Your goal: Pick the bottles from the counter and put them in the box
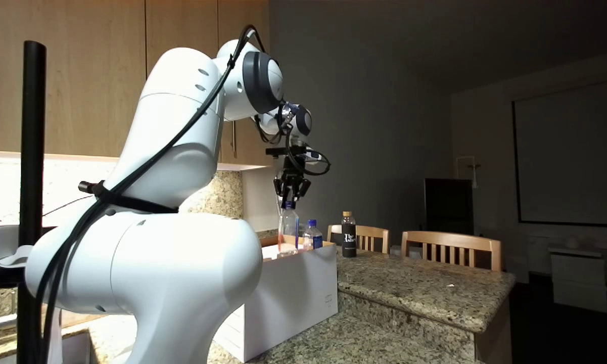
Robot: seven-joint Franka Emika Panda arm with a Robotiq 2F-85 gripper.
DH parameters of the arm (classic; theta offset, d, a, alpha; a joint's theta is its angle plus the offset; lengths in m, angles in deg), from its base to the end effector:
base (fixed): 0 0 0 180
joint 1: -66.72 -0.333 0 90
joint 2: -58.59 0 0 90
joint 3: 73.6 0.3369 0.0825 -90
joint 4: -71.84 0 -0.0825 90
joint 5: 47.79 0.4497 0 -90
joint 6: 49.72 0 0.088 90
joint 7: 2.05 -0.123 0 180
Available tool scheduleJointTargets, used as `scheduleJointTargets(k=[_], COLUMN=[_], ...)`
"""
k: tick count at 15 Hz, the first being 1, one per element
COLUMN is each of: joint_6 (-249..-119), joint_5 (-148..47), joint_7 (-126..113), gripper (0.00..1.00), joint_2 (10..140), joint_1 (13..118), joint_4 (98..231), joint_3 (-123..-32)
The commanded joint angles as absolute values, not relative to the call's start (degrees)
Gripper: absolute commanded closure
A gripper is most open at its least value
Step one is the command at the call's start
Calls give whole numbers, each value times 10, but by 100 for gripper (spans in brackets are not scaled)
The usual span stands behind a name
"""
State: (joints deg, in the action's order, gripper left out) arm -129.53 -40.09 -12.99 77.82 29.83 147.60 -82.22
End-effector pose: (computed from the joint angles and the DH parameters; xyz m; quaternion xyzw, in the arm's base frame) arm 0.5969 0.3593 0.5278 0.9787 0.1532 -0.1368 0.0041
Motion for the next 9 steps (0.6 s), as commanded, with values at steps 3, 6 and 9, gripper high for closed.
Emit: scheduleJointTargets(k=[3,6,9], joint_6=[-1328,-1336,-1343], joint_5=[-386,-408,-414], joint_7=[-68,-63,-63], gripper=[85,85,85], joint_2=[769,775,784], joint_1=[305,369,411], joint_4=[1534,1545,1545], joint_3=[-817,-733,-678])
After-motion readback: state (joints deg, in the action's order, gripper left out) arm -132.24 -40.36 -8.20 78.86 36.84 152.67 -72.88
